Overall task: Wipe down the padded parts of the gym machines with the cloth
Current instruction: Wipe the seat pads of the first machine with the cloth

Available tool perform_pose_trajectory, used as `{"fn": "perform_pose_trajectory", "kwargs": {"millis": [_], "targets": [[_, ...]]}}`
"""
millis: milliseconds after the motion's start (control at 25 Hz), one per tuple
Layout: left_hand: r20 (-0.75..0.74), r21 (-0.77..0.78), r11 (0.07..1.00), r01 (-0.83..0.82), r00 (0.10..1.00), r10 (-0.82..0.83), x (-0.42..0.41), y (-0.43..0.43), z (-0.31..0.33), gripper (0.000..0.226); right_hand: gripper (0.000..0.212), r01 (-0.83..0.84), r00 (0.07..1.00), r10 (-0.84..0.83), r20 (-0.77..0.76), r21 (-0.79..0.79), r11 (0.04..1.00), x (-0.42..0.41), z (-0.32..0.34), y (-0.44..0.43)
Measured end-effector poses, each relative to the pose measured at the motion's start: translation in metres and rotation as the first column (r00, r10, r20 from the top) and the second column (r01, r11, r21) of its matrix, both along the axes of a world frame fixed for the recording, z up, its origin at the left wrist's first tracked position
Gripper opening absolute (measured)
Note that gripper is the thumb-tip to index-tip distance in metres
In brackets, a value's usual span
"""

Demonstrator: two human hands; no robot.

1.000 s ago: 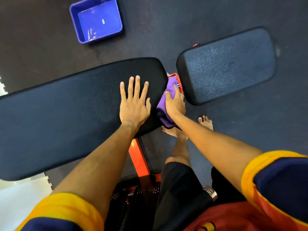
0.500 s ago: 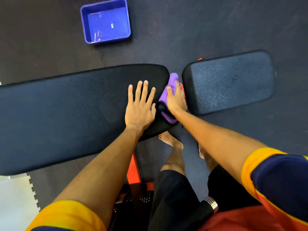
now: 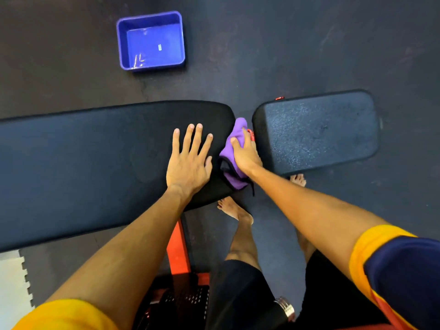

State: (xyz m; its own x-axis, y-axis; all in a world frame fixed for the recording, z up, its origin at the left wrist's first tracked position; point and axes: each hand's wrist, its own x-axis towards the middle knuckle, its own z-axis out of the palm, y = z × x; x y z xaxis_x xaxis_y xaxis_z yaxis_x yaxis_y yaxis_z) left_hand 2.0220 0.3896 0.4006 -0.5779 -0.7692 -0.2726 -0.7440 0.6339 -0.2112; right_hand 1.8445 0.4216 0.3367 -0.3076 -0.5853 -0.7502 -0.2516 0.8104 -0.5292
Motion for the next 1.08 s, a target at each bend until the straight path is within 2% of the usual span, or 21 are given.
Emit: {"fn": "perform_pose_trajectory", "kwargs": {"millis": [80, 160, 240, 280, 360, 440, 520, 600, 720, 800, 840, 880, 1000, 1080], "targets": [[-0.015, -0.008, 0.999, -0.036, 0.999, 0.036, -0.003, 0.002, 0.000, 0.062, 0.060, -0.056, 0.998, 0.055, -0.021, -0.048, 0.997, -0.012, 0.003, -0.014], [-0.062, 0.001, 0.994, -0.109, 0.992, 0.109, -0.015, 0.007, -0.001, 0.061, 0.056, -0.189, 0.982, 0.183, -0.054, -0.131, 0.973, -0.033, 0.019, -0.006], [-0.087, 0.036, 0.989, -0.143, 0.986, 0.145, -0.036, 0.013, -0.006, 0.060, 0.053, -0.367, 0.926, 0.334, -0.178, -0.203, 0.908, -0.058, 0.041, 0.011], [-0.091, 0.050, 0.989, -0.141, 0.985, 0.146, -0.047, 0.016, -0.010, 0.060, 0.054, -0.475, 0.862, 0.402, -0.308, -0.216, 0.853, -0.067, 0.050, 0.018], [-0.063, 0.078, 0.985, -0.153, 0.986, 0.158, -0.067, 0.018, -0.016, 0.062, 0.055, -0.656, 0.679, 0.466, -0.568, -0.183, 0.732, -0.083, 0.059, 0.030], [0.006, 0.091, 0.983, -0.156, 0.988, 0.157, -0.084, 0.019, -0.023, 0.064, 0.060, -0.763, 0.506, 0.508, -0.696, -0.088, 0.640, -0.100, 0.044, 0.046], [0.063, 0.077, 0.986, -0.146, 0.988, 0.142, -0.098, 0.017, -0.033, 0.067, 0.069, -0.847, 0.325, 0.606, -0.726, 0.061, 0.527, -0.115, 0.014, 0.069], [0.096, 0.057, 0.989, -0.137, 0.987, 0.131, -0.111, 0.010, -0.043, 0.069, 0.076, -0.904, 0.193, 0.692, -0.695, 0.148, 0.402, -0.125, -0.017, 0.086], [0.147, 0.018, 0.995, -0.102, 0.984, 0.098, -0.121, -0.010, -0.057, 0.071, 0.077, -0.938, 0.135, 0.720, -0.681, 0.147, 0.315, -0.124, -0.035, 0.064], [0.154, 0.005, 0.998, -0.059, 0.986, 0.058, -0.119, -0.021, -0.062, 0.072, 0.074, -0.947, 0.060, 0.723, -0.688, 0.191, 0.260, -0.123, -0.035, 0.028], [0.160, -0.012, 0.999, -0.039, 0.986, 0.040, -0.117, -0.022, -0.065, 0.072, 0.073, -0.945, 0.059, 0.719, -0.693, 0.193, 0.264, -0.125, -0.034, 0.009], [0.168, -0.031, 0.999, -0.028, 0.985, 0.033, -0.116, -0.022, -0.068, 0.072, 0.072, -0.941, 0.101, 0.705, -0.702, 0.162, 0.297, -0.130, -0.034, -0.006], [0.151, -0.024, 0.999, -0.031, 0.988, 0.034, -0.119, -0.022, -0.071, 0.071, 0.068, -0.884, 0.328, 0.614, -0.718, -0.003, 0.468, -0.143, -0.028, -0.006], [0.140, -0.008, 0.999, -0.041, 0.989, 0.042, -0.120, -0.024, -0.070, 0.071, 0.071, -0.886, 0.342, 0.583, -0.737, -0.046, 0.462, -0.146, -0.025, 0.034]]}}
